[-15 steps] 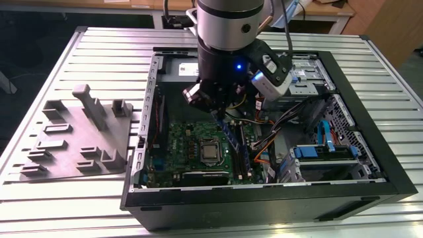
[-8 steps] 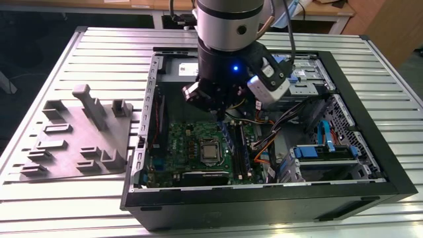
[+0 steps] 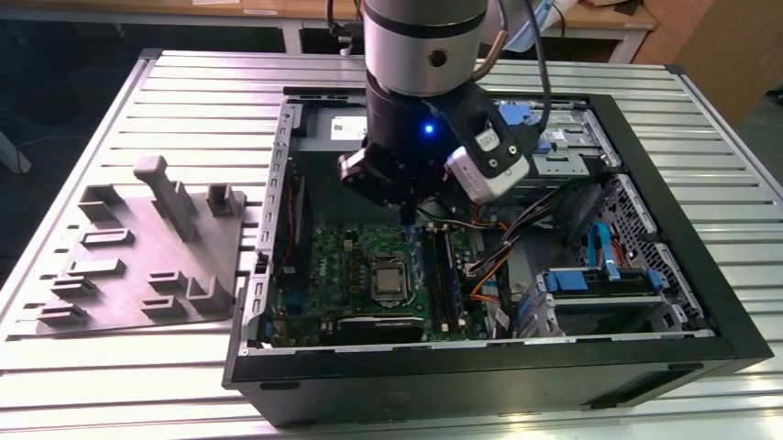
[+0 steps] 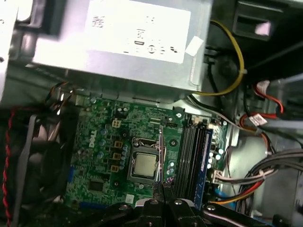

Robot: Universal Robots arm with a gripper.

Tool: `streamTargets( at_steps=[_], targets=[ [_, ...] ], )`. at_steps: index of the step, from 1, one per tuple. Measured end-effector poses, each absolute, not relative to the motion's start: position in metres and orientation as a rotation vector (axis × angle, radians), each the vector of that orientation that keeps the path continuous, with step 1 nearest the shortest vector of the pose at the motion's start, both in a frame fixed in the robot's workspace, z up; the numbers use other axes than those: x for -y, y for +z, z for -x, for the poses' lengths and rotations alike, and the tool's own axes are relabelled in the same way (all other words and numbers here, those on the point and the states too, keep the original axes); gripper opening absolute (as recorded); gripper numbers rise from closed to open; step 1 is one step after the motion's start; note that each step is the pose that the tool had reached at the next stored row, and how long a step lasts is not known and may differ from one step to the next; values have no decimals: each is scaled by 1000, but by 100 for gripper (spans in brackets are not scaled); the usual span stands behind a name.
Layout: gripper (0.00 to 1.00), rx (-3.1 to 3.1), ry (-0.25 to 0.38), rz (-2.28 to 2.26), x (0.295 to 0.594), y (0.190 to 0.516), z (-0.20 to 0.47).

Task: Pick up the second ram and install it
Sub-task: 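Insert the second ram into the second slot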

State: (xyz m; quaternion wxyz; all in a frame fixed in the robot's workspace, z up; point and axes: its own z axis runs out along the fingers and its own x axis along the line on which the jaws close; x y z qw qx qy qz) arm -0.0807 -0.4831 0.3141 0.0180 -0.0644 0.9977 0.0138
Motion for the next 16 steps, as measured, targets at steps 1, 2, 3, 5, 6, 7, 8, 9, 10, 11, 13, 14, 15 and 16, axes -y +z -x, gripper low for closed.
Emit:
streamTargets(
  at_steps=[1,2,3,5,6,7,8,9,10,11,13,14,15,16],
  targets=[
    [11,-3100,42,172,483,314,81],
    [11,-3101,42,144,483,314,81],
    [11,-3102,41,115,483,313,81],
    [11,-3104,40,59,483,313,81],
    [11,-3104,40,41,483,313,81],
    [11,-3104,40,40,483,313,81],
    [11,-3104,40,39,483,313,81],
    [11,-3104,40,39,483,313,81],
    [11,-3104,40,38,483,313,81],
    [11,-3104,40,38,483,313,81],
    [11,-3103,41,38,483,312,78],
    [11,-3104,41,38,483,312,77],
    [11,-3104,42,38,483,312,75],
    [11,-3104,42,38,483,312,72]
  ],
)
